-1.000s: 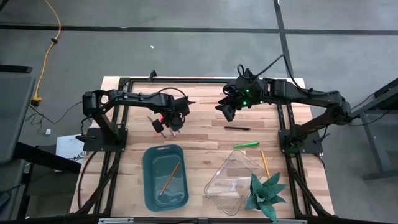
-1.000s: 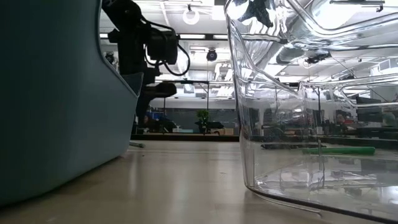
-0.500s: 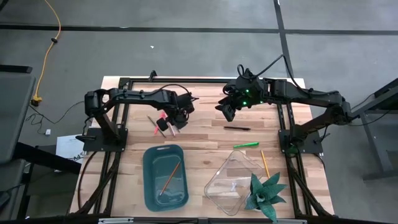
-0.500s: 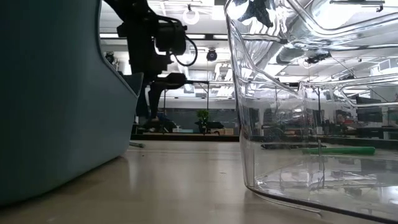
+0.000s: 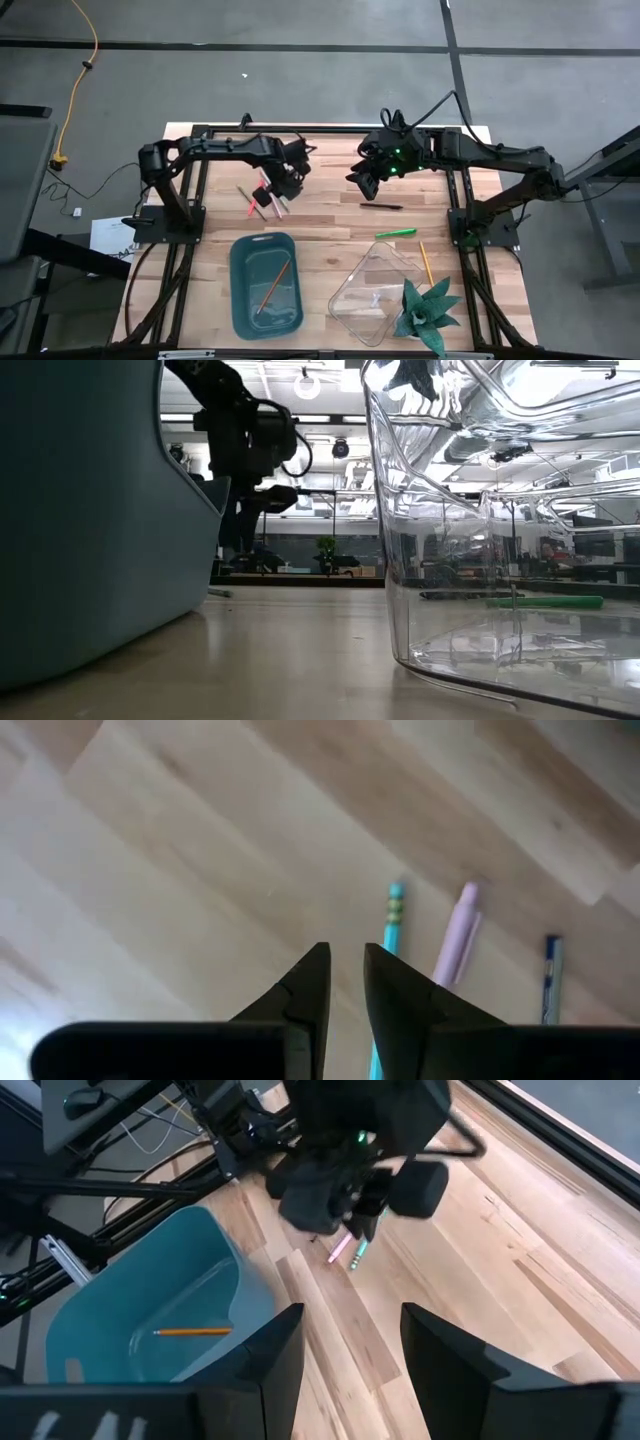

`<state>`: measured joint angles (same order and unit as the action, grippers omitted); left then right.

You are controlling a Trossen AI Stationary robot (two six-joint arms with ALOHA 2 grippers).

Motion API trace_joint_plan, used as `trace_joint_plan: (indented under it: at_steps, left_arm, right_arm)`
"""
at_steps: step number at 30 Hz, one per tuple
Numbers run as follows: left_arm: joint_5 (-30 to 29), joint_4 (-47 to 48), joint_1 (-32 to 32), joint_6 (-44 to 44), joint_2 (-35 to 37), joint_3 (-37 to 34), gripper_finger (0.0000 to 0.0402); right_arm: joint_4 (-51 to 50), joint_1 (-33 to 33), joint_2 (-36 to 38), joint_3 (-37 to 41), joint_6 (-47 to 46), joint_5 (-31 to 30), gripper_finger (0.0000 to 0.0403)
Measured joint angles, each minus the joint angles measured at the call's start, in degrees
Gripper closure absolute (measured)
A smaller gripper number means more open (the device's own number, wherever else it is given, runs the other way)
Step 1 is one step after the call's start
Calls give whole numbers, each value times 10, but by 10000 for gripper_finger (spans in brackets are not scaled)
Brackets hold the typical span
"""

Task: Sort pens & pencils
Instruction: Put the light blue pencil into the blue bin

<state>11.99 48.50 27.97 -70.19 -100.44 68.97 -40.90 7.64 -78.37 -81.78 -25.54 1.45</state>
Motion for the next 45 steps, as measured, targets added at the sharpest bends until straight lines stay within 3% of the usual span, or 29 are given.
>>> trace_joint_plan:
  at_steps: [7, 14, 23, 45]
  left_arm:
    - [28, 8, 37, 0, 0, 0, 348]
    - [56, 8, 33, -1, 1, -11, 348]
    - [-2, -1, 18, -15, 1, -75, 348]
    - [-53, -37, 12, 2, 1, -76, 348]
  right_arm:
    - [0, 0, 0, 0, -1, 0, 245]
    - [0, 0, 0, 0, 0, 0, 245]
    - [0, 0, 0, 0, 0, 0, 245]
    - [0, 0, 0, 0, 5, -1, 245]
